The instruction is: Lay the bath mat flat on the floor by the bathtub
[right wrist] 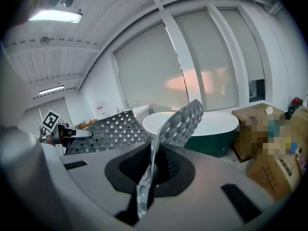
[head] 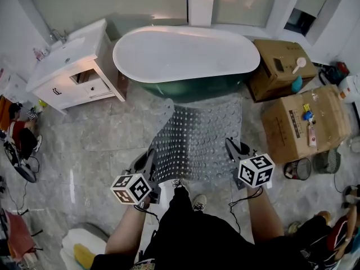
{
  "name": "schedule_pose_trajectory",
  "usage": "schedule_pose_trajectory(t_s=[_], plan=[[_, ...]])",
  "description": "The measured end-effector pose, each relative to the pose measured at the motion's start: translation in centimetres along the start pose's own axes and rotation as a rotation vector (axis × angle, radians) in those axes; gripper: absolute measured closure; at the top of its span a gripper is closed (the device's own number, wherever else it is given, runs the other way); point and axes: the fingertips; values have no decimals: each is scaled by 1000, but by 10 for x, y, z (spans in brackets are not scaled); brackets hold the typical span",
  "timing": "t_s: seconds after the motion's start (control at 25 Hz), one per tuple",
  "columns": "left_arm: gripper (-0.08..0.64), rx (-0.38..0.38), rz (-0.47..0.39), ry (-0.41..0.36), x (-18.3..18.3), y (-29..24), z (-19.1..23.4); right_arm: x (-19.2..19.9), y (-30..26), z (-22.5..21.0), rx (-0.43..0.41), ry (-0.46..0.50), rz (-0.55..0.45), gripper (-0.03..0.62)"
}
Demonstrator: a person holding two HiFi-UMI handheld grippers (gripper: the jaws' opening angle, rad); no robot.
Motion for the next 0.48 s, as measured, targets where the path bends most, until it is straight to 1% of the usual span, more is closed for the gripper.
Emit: schedule_pose_trajectory(t_s=[0.24, 0.48], plan=[[528, -14, -4, 12, -25, -25, 48, -13, -55, 4, 11, -4, 24, 561], [529, -22, -10, 7, -45, -48, 89, -18, -111, 5, 13, 0, 56, 561]])
Point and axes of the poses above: the fingertips, and each gripper's own axes: y backward along the fingers, z to its left, x out of its underside, and after that the axes turned 11 degrees about x, right-handed
